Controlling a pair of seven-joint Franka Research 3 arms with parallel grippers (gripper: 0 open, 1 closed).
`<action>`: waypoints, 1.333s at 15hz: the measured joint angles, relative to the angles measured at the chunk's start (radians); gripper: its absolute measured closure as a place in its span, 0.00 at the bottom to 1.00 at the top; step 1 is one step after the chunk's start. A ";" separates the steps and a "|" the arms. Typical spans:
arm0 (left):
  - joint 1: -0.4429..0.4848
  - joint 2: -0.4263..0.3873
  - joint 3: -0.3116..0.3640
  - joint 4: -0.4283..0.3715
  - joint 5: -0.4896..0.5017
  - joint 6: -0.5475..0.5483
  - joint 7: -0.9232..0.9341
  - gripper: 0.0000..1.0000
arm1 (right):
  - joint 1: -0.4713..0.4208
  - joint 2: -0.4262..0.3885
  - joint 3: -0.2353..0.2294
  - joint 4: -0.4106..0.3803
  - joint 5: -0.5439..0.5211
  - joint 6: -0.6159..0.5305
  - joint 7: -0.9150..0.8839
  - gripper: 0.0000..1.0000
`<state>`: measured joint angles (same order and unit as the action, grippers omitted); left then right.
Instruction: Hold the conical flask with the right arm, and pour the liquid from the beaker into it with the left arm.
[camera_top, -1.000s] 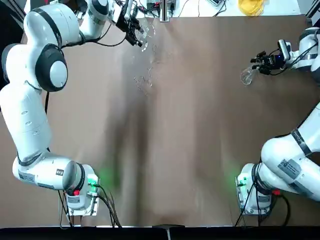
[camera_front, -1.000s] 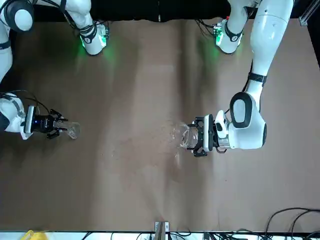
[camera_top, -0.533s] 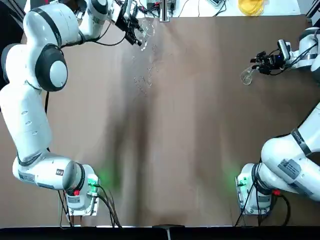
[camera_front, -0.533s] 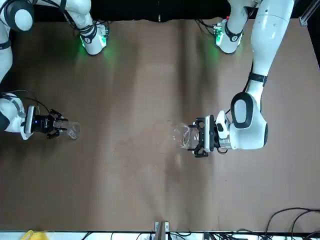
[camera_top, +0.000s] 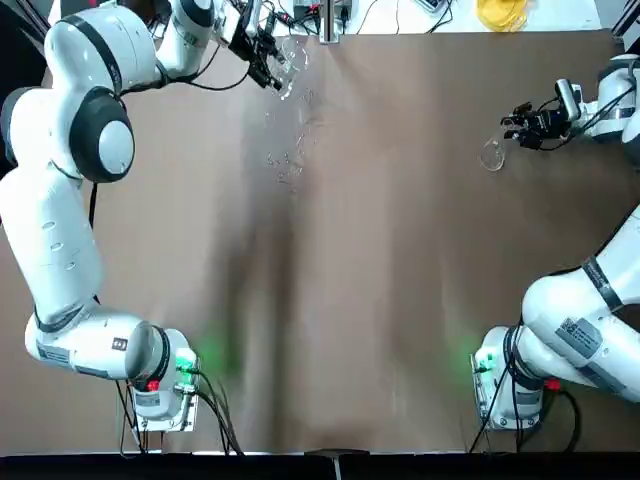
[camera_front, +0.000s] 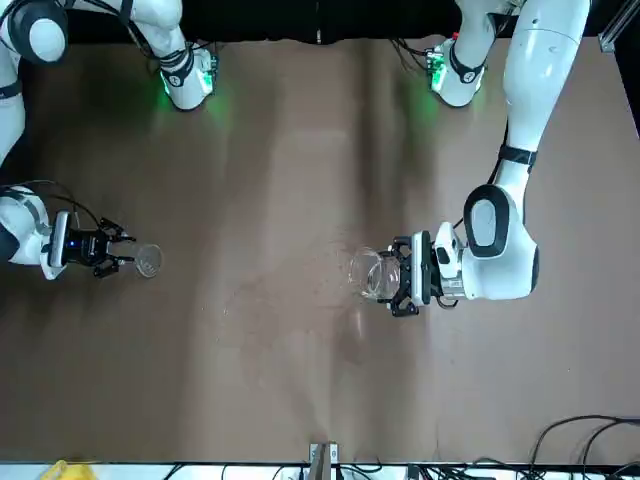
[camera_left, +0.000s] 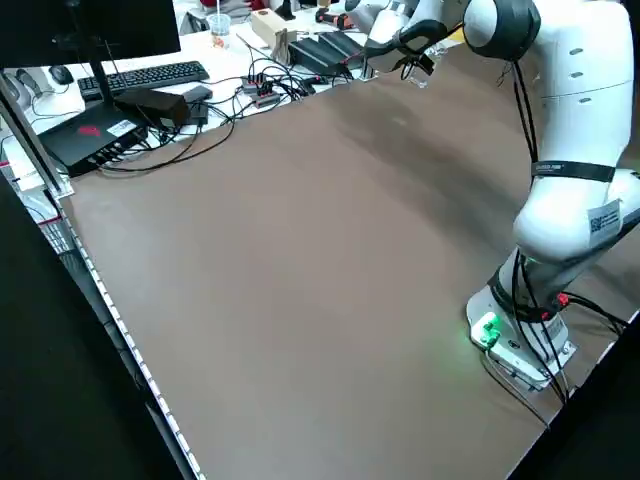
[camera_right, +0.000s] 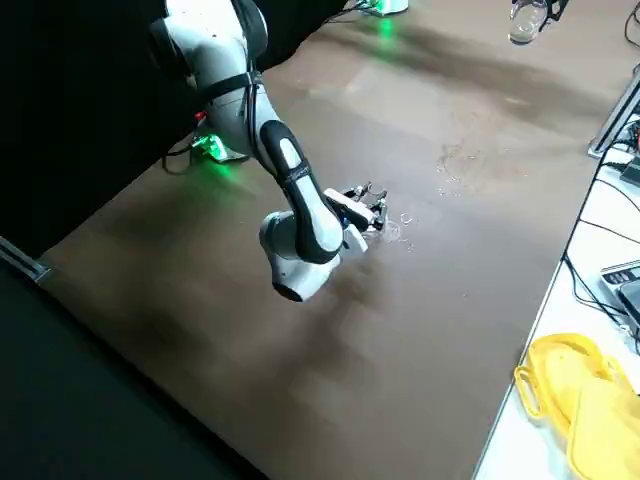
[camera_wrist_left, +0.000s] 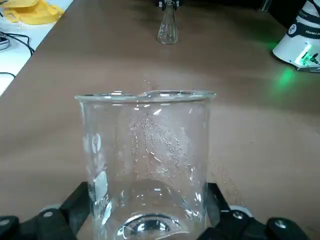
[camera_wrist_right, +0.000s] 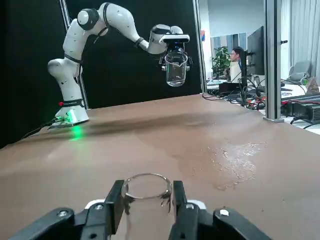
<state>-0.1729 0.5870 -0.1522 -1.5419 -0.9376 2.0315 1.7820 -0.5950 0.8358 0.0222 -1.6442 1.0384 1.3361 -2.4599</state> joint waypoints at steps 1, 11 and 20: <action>0.000 0.000 0.000 0.000 0.000 0.000 0.000 0.04 | 0.000 0.000 0.000 0.000 0.000 0.000 0.000 0.54; 0.000 0.000 0.000 0.000 0.000 0.000 0.000 0.04 | 0.001 0.002 0.003 -0.001 0.000 0.001 0.022 0.60; -0.017 -0.016 -0.003 0.004 0.058 0.000 -0.034 0.04 | 0.039 0.002 0.068 -0.001 0.027 -0.032 0.053 0.60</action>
<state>-0.1900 0.5714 -0.1555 -1.5375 -0.8799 2.0315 1.7478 -0.5561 0.8377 0.0906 -1.6449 1.0656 1.3038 -2.4066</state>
